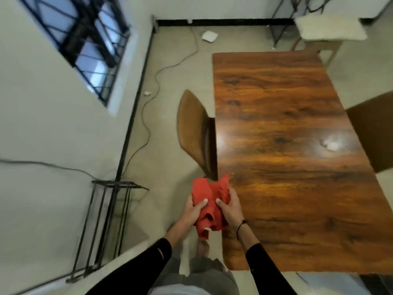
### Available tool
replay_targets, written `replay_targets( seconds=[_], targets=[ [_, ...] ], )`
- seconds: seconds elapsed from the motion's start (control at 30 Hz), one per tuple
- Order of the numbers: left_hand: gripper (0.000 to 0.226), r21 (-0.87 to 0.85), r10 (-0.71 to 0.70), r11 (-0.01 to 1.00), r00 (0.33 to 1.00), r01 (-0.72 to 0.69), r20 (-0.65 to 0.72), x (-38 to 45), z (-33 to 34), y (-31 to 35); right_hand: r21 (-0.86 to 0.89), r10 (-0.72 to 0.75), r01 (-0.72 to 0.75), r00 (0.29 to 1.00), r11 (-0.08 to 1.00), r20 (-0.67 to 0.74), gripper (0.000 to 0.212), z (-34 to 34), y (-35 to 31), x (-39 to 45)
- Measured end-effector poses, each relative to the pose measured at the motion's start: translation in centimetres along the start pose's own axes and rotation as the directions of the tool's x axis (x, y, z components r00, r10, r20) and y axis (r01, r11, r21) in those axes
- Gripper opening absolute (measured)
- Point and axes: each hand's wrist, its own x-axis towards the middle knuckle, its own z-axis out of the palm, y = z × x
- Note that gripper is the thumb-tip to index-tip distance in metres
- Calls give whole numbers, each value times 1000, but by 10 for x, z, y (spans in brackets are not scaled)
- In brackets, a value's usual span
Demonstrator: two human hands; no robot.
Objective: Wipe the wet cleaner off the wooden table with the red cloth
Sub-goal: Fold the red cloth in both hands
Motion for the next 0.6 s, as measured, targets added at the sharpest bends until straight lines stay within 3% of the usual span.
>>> replay_targets(
  seconds=[0.07, 0.2, 0.37, 0.6],
  targets=[
    [56, -33, 3, 999, 994, -7, -109, -5, -23, -9, -168, -70, 87, 992, 982, 104, 54, 27, -9, 1],
    [48, -147, -64, 989, 951, 20, -302, -17, -82, -30, -343, -45, 155, 950, 926, 307, 50, 98, -21, -1],
    [50, -336, -165, 942, 841, -21, -515, -44, -166, -67, -493, 13, 244, 887, 835, 461, 29, 206, -28, 0],
    [54, -591, -373, 804, 721, -63, -584, -61, -278, -148, -628, 104, 480, 739, 612, 666, 14, 372, -11, -20]
  ],
)
